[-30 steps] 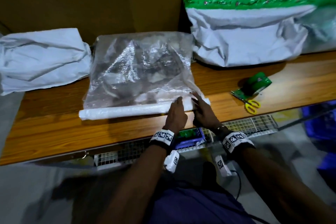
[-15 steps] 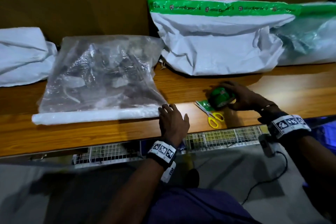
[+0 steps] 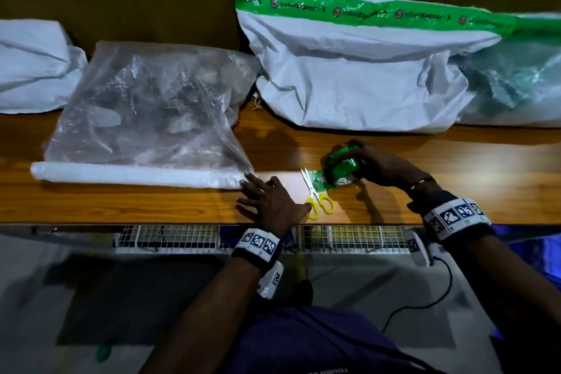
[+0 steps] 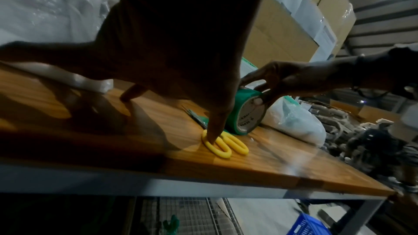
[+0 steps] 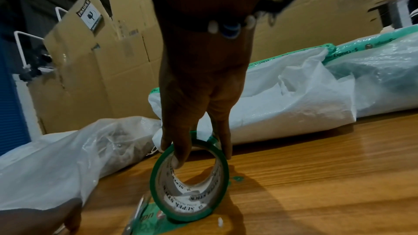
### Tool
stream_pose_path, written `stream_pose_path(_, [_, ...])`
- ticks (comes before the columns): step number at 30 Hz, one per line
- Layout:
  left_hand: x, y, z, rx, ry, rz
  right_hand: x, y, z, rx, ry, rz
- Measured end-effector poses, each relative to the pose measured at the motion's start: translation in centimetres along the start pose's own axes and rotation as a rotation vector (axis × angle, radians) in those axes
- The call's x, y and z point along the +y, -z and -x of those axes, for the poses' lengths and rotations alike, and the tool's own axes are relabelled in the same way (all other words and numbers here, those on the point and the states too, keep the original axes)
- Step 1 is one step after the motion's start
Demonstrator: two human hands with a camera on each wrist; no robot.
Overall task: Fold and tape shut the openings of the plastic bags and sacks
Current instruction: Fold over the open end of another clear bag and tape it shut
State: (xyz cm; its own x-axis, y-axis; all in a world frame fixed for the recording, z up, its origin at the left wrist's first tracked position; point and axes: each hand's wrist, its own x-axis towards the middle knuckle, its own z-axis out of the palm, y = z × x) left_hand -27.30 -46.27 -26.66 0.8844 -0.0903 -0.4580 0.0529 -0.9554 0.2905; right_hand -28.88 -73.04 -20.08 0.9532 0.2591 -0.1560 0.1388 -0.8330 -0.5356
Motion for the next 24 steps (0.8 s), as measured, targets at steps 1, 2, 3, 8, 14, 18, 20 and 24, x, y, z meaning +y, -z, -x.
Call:
stream_pose_path(1, [-0.4, 0.1, -0.4, -0.007, -0.028, -0.014, -0.1, 0.2, -0.1, -0.002, -0.012, 0.019])
stream_pose_path(2, [-0.9, 0.0, -0.7, -0.014, -0.048, -0.027, -0.2, 0.3, -0.2, -0.003, -0.017, 0.037])
stream_pose_path(3, [-1.2, 0.0, -0.8, -0.019, -0.058, -0.036, -0.5, 0.4, -0.3, -0.009, -0.02, 0.05])
stream_pose_path(8, [-2.5, -0.5, -0.9, 0.016, -0.105, -0.072, -1.4, 0.9, 0.0, -0.01, 0.0, 0.041])
stream_pose_path(14, [-2.6, -0.6, -0.7, 0.023, -0.108, -0.083, -2.3, 2.9, -1.1, 0.001, 0.019, 0.058])
stream_pose_path(18, [-2.7, -0.5, -0.8, 0.039, -0.114, -0.094, -2.5, 2.7, -1.2, -0.009, 0.019, 0.053])
stream_pose_path(20, [-2.9, -0.6, -0.9, 0.046, -0.117, -0.101, -2.6, 2.7, -1.1, 0.006, -0.001, 0.041])
stream_pose_path(24, [-3.4, -1.0, -0.8, 0.087, -0.149, -0.131, -3.2, 2.7, -1.3, 0.036, -0.006, 0.023])
